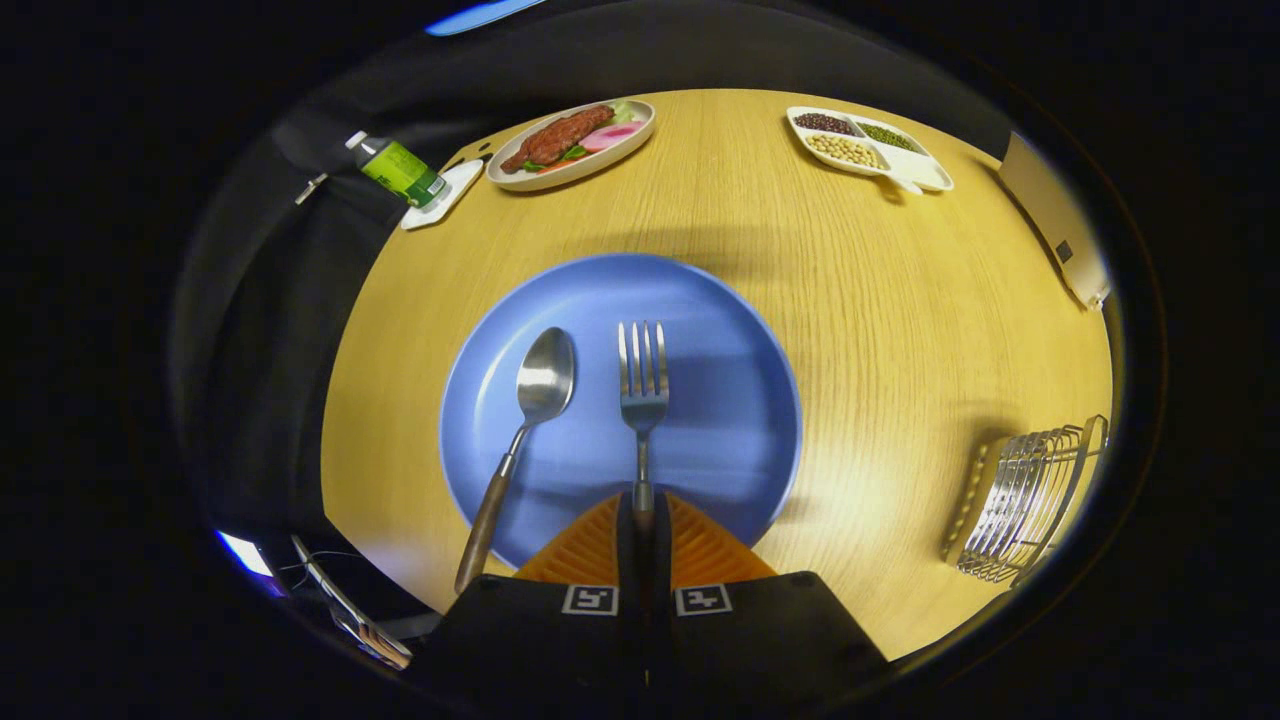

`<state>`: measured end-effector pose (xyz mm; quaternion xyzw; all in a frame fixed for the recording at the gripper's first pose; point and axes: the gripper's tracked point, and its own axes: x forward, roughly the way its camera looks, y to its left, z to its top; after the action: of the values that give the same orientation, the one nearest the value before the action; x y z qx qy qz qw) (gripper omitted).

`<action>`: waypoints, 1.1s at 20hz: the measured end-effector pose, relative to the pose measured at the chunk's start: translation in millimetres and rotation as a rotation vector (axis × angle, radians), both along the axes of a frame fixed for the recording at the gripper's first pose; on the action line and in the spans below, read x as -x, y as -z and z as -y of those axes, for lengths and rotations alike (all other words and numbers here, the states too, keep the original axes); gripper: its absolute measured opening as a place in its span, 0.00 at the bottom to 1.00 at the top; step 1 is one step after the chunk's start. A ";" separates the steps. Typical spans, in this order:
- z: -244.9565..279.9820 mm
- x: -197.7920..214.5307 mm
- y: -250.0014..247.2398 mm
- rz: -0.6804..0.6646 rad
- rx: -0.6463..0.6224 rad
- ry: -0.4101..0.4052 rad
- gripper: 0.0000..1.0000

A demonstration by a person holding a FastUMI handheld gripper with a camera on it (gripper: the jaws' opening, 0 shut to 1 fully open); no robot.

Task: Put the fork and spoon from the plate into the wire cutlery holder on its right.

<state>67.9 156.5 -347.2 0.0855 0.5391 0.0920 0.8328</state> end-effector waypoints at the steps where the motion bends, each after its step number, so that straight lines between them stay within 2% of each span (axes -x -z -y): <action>1: 4.2 2.5 -9.3 0.009 -0.001 -0.016 0.06; 6: 47.9 29.2 -65.1 0.064 0.036 -0.110 0.06; 11: 112.8 63.0 -110.7 0.068 0.055 -0.116 0.06; 17: 200.3 90.6 -117.9 -0.020 0.169 -0.142 0.06; 22: 240.2 99.7 -103.0 -0.155 0.227 -0.205 0.06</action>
<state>-31.7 -83.7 -244.2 -0.0576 0.6144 0.1080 0.7794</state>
